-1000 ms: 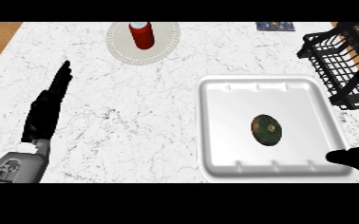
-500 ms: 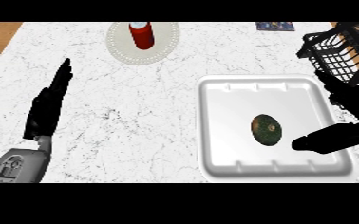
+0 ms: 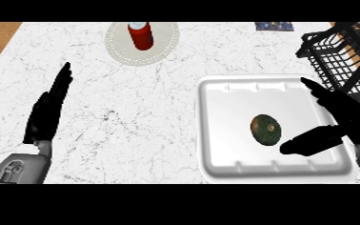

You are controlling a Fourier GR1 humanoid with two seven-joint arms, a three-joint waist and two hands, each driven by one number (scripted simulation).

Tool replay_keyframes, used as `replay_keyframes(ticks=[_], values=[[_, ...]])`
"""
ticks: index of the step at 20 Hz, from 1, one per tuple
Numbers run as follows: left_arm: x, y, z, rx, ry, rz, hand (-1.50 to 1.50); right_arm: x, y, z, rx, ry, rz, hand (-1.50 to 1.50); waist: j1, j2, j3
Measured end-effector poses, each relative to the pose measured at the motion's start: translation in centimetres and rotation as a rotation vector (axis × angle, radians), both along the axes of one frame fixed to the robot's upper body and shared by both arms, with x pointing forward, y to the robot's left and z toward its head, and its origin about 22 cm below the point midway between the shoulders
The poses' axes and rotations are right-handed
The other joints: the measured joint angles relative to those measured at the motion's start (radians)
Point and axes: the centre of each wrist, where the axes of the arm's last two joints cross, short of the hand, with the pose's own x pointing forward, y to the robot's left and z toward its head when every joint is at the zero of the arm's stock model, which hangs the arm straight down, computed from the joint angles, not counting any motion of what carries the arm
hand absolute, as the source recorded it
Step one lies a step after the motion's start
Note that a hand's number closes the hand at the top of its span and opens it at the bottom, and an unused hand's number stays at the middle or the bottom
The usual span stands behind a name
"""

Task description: Pick the squash from the tray and place it in the tiered basket

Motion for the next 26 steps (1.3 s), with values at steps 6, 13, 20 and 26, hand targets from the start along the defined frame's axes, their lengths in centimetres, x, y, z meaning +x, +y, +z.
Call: replay_keyframes(ticks=[6,13,20,26], values=[[-0.1,0.1,0.5,0.001,-0.012,0.005,0.00,-0.6,1.0,-0.9,-0.073,0.004,0.028,-1.50,-0.002,0.000,0.000],[0.1,-0.3,-0.3,0.001,-0.004,0.004,0.00,-1.2,2.2,-1.7,-0.144,-0.017,0.039,-1.50,-0.003,-0.001,0.000],[0.0,0.5,0.4,-0.001,-0.002,0.001,0.00,-0.4,3.7,-2.8,-0.151,0.002,0.045,-1.50,0.000,0.000,0.000],[-0.5,0.5,0.3,0.005,-0.007,-0.002,0.00,-0.6,3.8,-4.3,-0.139,0.037,0.027,-1.50,-0.001,0.000,0.000]])
